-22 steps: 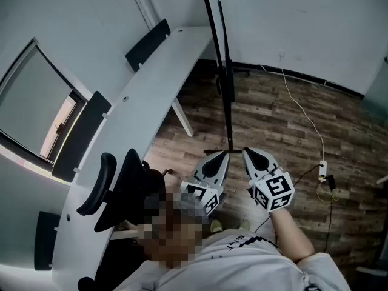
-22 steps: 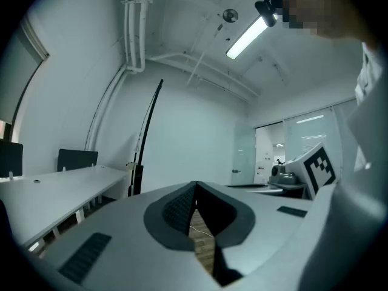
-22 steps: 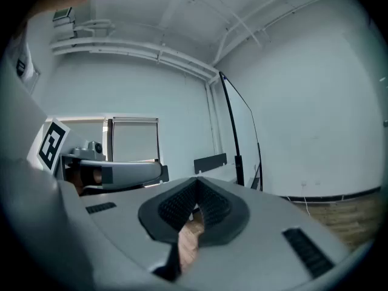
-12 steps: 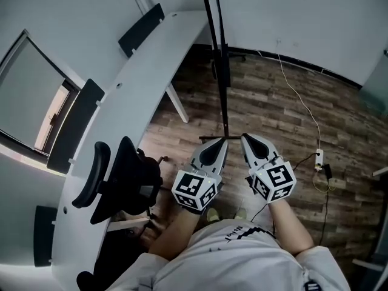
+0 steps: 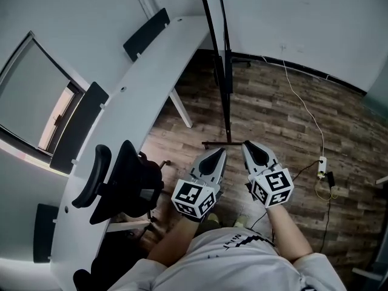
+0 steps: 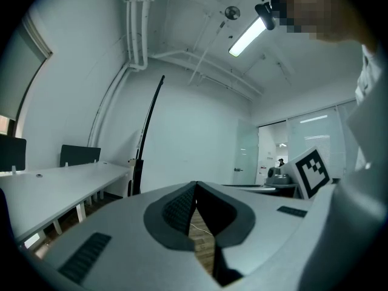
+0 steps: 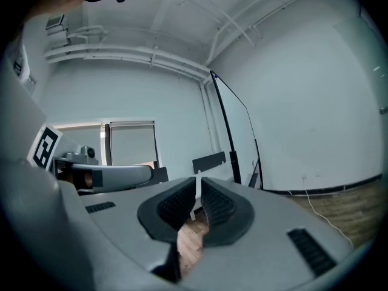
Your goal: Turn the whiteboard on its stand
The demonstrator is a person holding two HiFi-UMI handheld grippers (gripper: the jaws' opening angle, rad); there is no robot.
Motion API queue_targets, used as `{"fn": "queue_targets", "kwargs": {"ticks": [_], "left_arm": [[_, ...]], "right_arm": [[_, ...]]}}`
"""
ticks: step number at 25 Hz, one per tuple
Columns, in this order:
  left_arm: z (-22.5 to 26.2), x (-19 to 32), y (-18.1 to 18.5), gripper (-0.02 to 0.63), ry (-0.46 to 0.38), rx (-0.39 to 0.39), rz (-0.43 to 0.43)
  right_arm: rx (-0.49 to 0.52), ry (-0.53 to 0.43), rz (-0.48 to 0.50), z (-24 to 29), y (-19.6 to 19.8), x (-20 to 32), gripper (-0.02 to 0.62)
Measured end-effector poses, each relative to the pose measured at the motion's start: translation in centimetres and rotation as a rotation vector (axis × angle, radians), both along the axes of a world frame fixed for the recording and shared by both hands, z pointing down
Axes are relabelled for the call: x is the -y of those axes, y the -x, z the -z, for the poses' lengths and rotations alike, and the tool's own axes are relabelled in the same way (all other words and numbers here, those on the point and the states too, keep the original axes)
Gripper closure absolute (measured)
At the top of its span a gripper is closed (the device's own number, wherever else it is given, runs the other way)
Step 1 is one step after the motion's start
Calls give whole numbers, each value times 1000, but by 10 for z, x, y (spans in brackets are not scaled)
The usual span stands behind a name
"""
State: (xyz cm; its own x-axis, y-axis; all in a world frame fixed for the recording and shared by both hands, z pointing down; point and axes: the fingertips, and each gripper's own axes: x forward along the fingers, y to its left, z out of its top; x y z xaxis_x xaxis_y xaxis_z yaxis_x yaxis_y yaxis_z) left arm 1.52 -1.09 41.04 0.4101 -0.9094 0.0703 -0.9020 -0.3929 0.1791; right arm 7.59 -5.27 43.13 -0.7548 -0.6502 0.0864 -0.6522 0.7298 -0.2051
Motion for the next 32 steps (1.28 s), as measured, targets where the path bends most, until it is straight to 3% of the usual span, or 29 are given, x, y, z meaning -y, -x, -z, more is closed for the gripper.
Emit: {"fn": "queue_targets", "kwargs": {"ticks": [10,17,32], "left_arm": [[-9,15,20,594,17,4,37],[-18,70,67,594,5,-6,16],[-25,189,168,594,-21,13,-152]], "right_arm": [[-18,50,14,-25,21,33,510],[-66,65,-33,-40,63,90,506],[-182,133,-255,-94,152,239,445]]}}
